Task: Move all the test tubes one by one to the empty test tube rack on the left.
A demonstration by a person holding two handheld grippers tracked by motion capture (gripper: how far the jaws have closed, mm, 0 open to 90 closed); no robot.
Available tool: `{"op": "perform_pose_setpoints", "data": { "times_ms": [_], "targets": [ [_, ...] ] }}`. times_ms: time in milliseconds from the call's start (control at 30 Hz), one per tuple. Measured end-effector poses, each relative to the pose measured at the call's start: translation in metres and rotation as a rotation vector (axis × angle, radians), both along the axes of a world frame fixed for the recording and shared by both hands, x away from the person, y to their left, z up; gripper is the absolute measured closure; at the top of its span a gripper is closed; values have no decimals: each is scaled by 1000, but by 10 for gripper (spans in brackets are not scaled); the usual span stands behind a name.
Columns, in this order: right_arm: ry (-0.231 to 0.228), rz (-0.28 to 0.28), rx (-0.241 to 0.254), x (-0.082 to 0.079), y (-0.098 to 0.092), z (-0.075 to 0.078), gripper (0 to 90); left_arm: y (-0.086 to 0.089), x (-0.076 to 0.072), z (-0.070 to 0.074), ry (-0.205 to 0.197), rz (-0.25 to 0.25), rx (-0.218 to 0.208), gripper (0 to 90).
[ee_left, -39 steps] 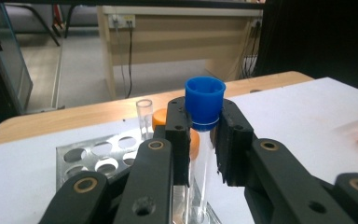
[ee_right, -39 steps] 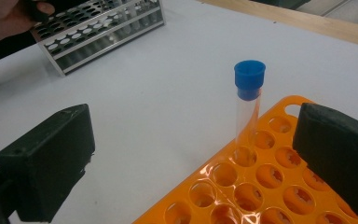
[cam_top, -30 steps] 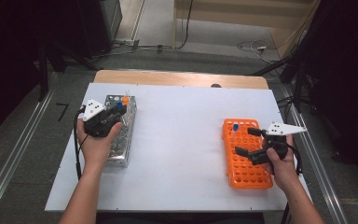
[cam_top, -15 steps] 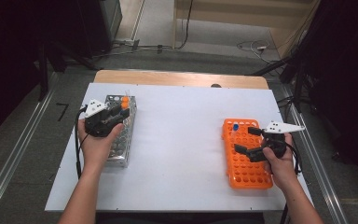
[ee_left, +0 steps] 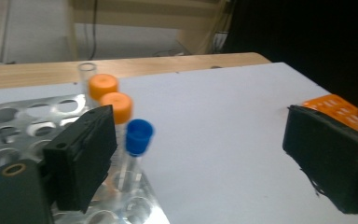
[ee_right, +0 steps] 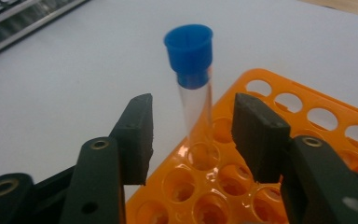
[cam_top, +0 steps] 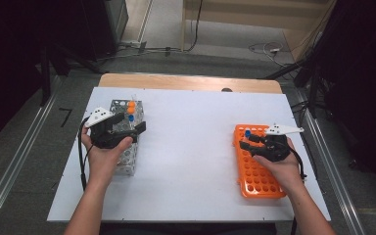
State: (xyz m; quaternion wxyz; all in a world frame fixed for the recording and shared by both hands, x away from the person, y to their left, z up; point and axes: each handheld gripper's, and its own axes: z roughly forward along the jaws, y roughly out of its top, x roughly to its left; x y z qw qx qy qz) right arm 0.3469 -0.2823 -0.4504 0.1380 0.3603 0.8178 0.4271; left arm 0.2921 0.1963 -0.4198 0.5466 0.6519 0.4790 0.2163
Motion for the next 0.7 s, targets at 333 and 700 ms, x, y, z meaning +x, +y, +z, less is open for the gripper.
{"op": "perform_pose_setpoints", "data": {
  "times_ms": [333,700],
  "targets": [
    [38,-34,-83,7,4,-9,617,-15,-15,3,1,-68,-9,29],
    [-5,-17,-124,4,8,-9,743,-29,-22,5,-1,-113,9,30]
  ]
}}
